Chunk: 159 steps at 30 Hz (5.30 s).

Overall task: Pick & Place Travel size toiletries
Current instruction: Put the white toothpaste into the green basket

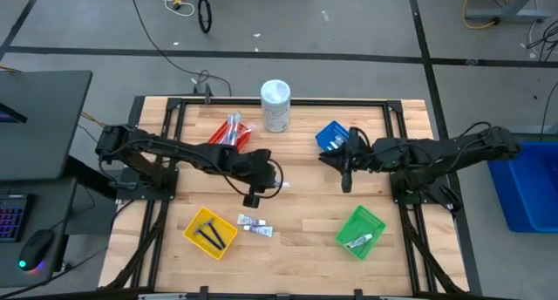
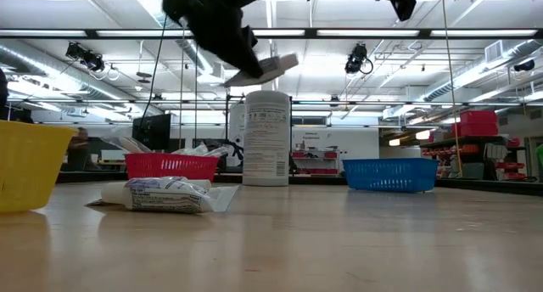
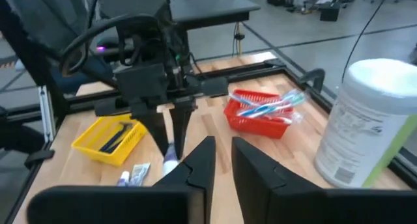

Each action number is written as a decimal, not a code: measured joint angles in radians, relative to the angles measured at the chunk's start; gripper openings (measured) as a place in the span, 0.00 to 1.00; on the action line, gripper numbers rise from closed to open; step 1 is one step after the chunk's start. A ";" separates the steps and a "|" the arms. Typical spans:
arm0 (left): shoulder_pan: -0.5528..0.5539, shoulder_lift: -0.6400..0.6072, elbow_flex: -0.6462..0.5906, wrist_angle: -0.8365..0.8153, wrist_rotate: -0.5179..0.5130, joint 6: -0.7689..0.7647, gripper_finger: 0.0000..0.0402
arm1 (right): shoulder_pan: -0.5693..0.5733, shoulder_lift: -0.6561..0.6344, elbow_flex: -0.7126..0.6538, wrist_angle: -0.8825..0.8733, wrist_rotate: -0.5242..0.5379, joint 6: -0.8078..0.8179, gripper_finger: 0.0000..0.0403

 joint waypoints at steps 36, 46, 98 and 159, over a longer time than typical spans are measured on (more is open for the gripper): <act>0.041 -0.003 0.008 0.333 0.131 -0.064 0.19 | 0.027 0.150 0.000 0.116 -0.161 -0.069 0.51; 0.050 -0.003 0.008 0.349 0.130 -0.070 0.19 | 0.057 0.200 0.000 0.118 -0.128 -0.098 0.51; 0.050 -0.002 0.008 0.350 0.133 -0.085 0.18 | 0.055 0.254 0.000 0.222 -0.142 -0.088 0.24; 0.050 -0.003 0.008 0.454 0.141 -0.072 0.15 | 0.055 0.206 0.000 0.158 -0.184 -0.078 0.30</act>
